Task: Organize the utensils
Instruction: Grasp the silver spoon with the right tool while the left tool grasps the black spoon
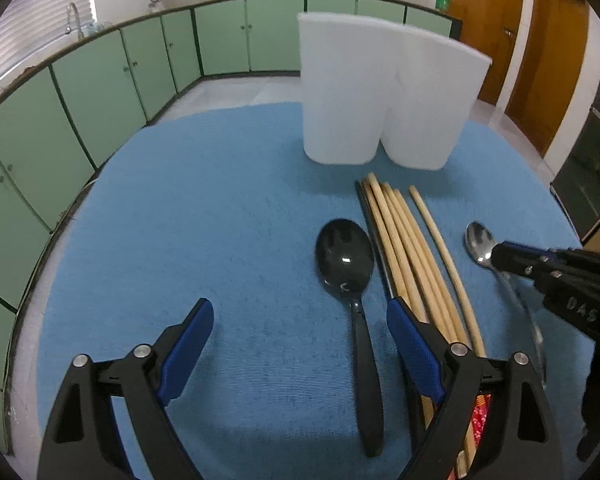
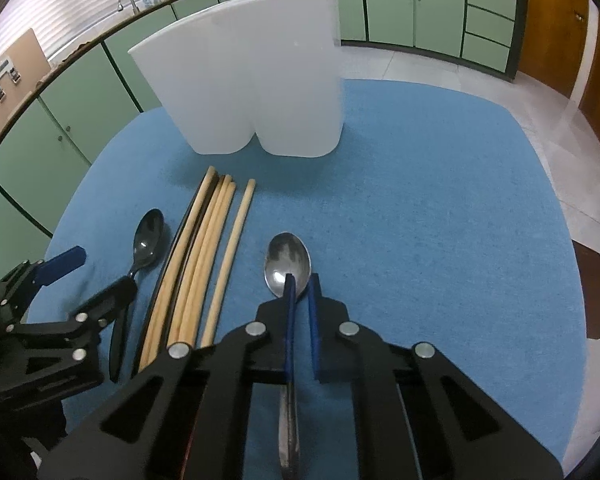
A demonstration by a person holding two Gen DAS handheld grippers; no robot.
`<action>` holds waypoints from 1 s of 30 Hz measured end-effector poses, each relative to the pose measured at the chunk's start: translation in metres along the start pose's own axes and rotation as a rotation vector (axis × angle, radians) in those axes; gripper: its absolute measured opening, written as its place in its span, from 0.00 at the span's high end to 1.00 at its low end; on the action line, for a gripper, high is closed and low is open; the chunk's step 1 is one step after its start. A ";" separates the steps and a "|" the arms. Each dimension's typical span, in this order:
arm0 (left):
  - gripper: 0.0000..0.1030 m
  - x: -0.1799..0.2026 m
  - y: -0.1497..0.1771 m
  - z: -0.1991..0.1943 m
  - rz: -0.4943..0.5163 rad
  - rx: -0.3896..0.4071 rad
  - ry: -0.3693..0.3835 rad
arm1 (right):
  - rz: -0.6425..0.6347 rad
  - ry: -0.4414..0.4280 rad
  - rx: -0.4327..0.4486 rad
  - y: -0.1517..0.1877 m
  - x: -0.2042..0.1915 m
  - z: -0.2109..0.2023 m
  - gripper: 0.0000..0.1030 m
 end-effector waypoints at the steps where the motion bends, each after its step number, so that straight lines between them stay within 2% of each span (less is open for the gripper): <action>1: 0.16 0.000 0.001 0.003 0.002 -0.008 -0.004 | 0.001 -0.003 -0.003 0.000 0.001 0.000 0.94; 3: 0.18 -0.002 0.005 0.010 0.007 -0.029 -0.011 | 0.004 -0.004 -0.002 -0.002 0.000 0.000 0.91; 5: 0.18 -0.004 0.007 0.010 0.012 -0.018 -0.010 | 0.013 -0.026 0.003 -0.004 -0.001 -0.003 0.84; 7: 0.18 -0.006 0.007 0.010 0.025 -0.015 -0.025 | 0.029 -0.039 0.012 0.003 0.000 -0.008 0.64; 9: 0.18 -0.010 0.008 0.008 0.027 -0.011 -0.038 | 0.017 -0.029 0.009 0.001 0.002 -0.009 0.59; 14: 0.20 -0.021 0.007 0.004 0.014 -0.009 -0.063 | 0.004 -0.016 -0.004 -0.004 -0.001 -0.004 0.59; 20: 0.21 -0.009 -0.009 -0.004 0.020 0.016 0.003 | -0.016 0.009 0.005 -0.006 -0.009 0.006 0.59; 23: 0.21 -0.001 -0.023 0.000 0.048 0.016 0.007 | -0.031 0.038 0.016 -0.008 -0.009 0.009 0.73; 30: 0.21 -0.005 -0.045 0.027 0.049 -0.029 -0.003 | -0.047 0.029 0.017 -0.007 0.002 0.008 0.74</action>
Point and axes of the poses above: each gripper's, at about its wrist camera, not at the fingertips, and z roughly the way its jaws point, x to its right, y to its underside, the point moved 5 cm from there along z, roughly the way its jaws point, and after that the axes turned 10 degrees about y, right-handed, at the moved point
